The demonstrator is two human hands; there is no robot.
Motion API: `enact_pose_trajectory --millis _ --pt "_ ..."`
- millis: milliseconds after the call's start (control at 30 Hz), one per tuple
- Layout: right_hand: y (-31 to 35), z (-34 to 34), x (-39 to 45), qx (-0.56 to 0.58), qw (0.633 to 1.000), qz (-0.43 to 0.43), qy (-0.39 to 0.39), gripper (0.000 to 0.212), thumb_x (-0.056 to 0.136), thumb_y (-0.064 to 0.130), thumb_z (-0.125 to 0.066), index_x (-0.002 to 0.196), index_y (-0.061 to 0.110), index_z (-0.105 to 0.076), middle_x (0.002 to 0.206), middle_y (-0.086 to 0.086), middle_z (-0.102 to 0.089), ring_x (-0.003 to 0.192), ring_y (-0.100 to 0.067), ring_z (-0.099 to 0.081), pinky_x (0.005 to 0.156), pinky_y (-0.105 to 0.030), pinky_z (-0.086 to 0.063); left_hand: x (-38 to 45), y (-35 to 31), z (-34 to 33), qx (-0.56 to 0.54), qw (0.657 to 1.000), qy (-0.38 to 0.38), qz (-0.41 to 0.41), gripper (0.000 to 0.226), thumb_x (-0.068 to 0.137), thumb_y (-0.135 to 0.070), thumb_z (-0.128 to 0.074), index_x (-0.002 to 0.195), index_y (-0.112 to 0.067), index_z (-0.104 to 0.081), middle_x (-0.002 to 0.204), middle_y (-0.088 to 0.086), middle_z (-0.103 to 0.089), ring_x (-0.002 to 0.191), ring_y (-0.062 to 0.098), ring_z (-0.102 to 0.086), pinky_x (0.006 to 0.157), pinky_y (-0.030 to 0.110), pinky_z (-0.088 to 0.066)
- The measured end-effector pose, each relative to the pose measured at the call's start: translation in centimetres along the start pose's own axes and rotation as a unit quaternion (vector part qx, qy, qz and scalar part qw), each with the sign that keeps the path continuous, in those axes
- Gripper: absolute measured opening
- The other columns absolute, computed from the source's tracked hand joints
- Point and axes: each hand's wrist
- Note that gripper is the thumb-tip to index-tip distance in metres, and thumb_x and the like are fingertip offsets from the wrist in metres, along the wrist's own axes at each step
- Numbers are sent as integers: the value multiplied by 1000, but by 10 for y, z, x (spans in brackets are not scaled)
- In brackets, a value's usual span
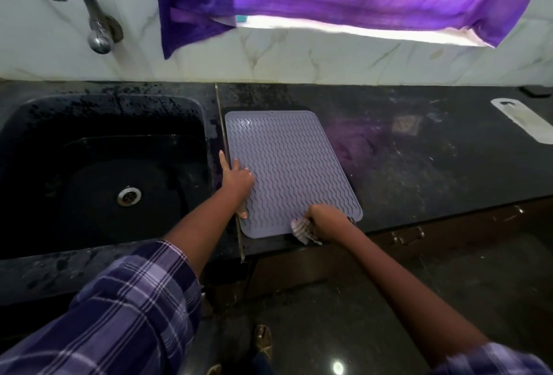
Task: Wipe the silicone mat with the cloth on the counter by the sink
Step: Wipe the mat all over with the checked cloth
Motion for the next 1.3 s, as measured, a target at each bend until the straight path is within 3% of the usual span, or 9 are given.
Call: enact_pose_trajectory --millis 100,233,333,500,633,833,1100,1233,1300 --pt "-3 20 2 5 999 -18 35 28 92 10 -48 116 4 -62 120 -18 -64 111 -32 -60 93 -37 -47 -2 13 9 -27 999 28 -24 85 80 -42 -72 149 -15 -29 156 9 -22 148 35 -5 105 76 6" --pt "-7 52 24 63 997 -11 -34 28 88 1 -48 108 3 -67 96 -17 -68 98 -32 -65 76 -35 -51 8 31 26 -69 996 47 -42 71 79 -46 -71 138 -13 -47 145 10 -40 142 31 -25 107 73 9" --pt "-6 73 57 112 991 20 -74 27 85 -2 -49 101 0 -70 97 -20 -72 88 -27 -67 75 -34 -52 27 44 35 -82 996 20 -25 55 84 -39 -69 128 -11 -55 132 8 -54 134 27 -40 110 71 7" --pt "-14 109 126 121 984 35 -123 28 80 0 -56 104 4 -71 101 -20 -73 96 -33 -67 79 -35 -54 72 59 46 -96 995 6 22 43 88 -32 -65 125 -10 -59 128 7 -59 130 26 -46 113 67 2" --pt "-26 130 186 114 984 51 -129 23 77 5 -67 100 8 -71 100 -17 -74 95 -31 -69 79 -35 -54 116 63 54 -116 992 -19 46 57 85 -41 -66 132 -11 -52 138 8 -52 136 26 -38 115 66 -1" --pt "-7 152 275 43 978 103 -178 38 82 6 -66 120 14 -64 116 -16 -67 108 -34 -62 91 -40 -50 163 67 69 -93 991 21 94 125 63 -66 -75 153 -8 -11 160 8 -17 149 26 -12 114 66 2" --pt "32 139 315 -94 967 184 -151 30 93 10 -48 121 7 -58 127 -14 -59 120 -31 -52 97 -40 -41 175 86 59 -125 988 16 83 137 49 -74 -75 155 -17 -9 161 2 -18 150 21 -9 114 65 10" --pt "1 144 302 -71 966 245 -40 30 82 2 -55 110 6 -67 113 -17 -68 103 -34 -63 83 -37 -51 174 81 66 -76 992 37 94 134 55 -74 -72 155 -10 -10 161 4 -16 150 25 -9 113 66 9" --pt "-10 152 306 -35 975 219 -28 31 81 0 -54 107 7 -69 108 -18 -70 101 -34 -65 77 -34 -51 175 73 70 -35 995 32 91 123 67 -67 -70 155 -9 -6 161 7 -10 150 28 -4 114 66 6"
Point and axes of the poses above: each hand's wrist, its own x-axis towards the middle knuckle, its own z-axis out of the back of the hand, y = z × x
